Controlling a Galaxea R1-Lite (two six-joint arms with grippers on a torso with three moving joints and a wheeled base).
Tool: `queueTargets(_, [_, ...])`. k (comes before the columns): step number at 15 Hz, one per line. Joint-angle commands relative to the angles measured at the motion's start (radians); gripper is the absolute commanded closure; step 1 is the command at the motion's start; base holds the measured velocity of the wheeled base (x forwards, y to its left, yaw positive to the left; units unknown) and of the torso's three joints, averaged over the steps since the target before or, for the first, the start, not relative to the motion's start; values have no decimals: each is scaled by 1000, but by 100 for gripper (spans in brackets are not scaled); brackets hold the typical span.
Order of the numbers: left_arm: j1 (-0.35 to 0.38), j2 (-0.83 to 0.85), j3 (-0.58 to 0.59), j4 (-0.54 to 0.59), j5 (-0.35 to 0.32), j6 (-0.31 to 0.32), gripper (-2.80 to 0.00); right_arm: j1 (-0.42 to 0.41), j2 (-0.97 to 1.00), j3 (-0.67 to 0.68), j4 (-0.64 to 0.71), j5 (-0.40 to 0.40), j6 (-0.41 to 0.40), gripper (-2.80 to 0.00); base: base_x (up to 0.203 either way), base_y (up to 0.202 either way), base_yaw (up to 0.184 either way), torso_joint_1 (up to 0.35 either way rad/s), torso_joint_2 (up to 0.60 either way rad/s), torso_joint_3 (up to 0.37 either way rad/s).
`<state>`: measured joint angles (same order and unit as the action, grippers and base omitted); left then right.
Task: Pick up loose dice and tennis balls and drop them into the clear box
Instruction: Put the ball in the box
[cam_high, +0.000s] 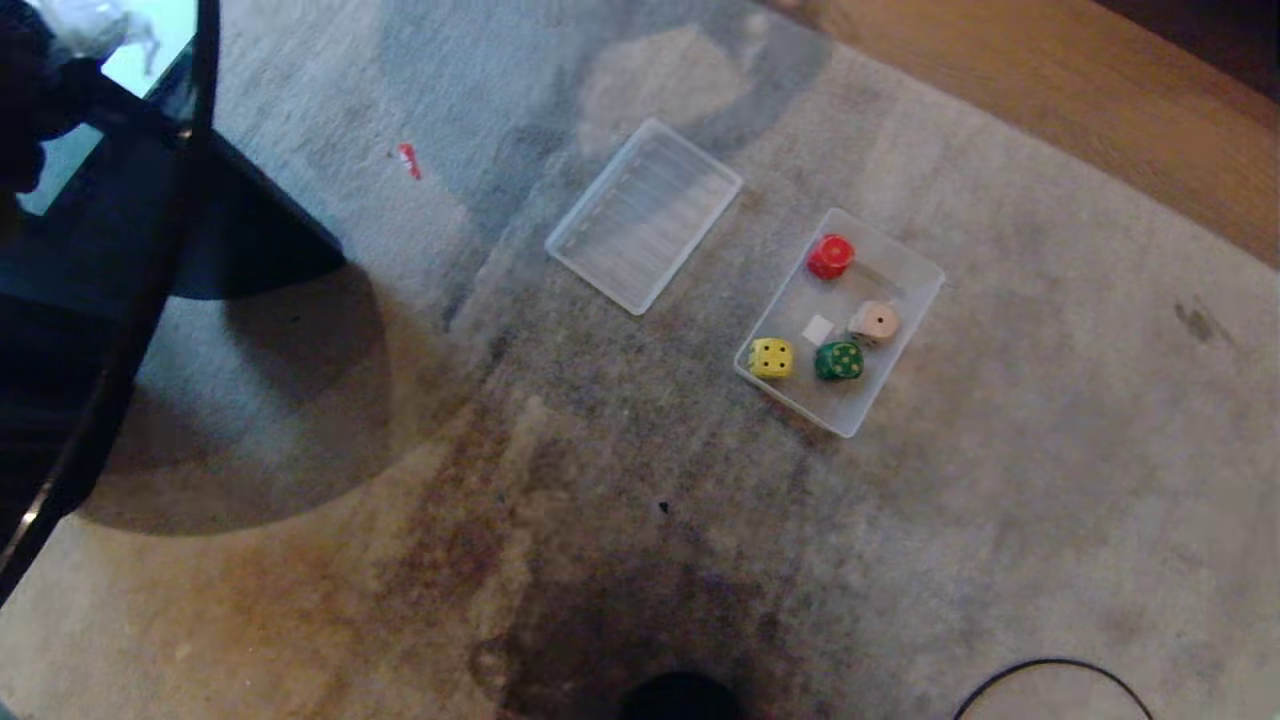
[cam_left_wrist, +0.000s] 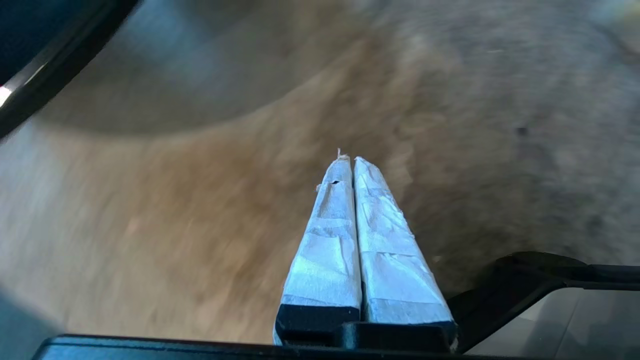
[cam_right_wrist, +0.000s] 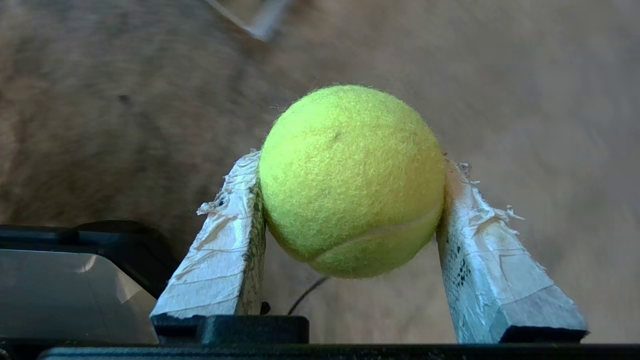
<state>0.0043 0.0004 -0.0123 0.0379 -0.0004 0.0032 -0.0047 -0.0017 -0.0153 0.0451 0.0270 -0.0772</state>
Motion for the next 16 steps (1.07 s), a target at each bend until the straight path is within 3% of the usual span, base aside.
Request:
queueTargets(1, [0,1,0,0,0,0,0,0,2,0,-1,1,-3,0,1,13,-161,2,4,5])
queueTargets(4, [0,0,0,0,0,0,0,0,2,0,-1,1,-1,0,0,6,-112,4,2,2])
queueTargets(16, [0,0,-1,0,0,3,0,0,2,-2,3,0,1,0,0,0,0,0,0,0])
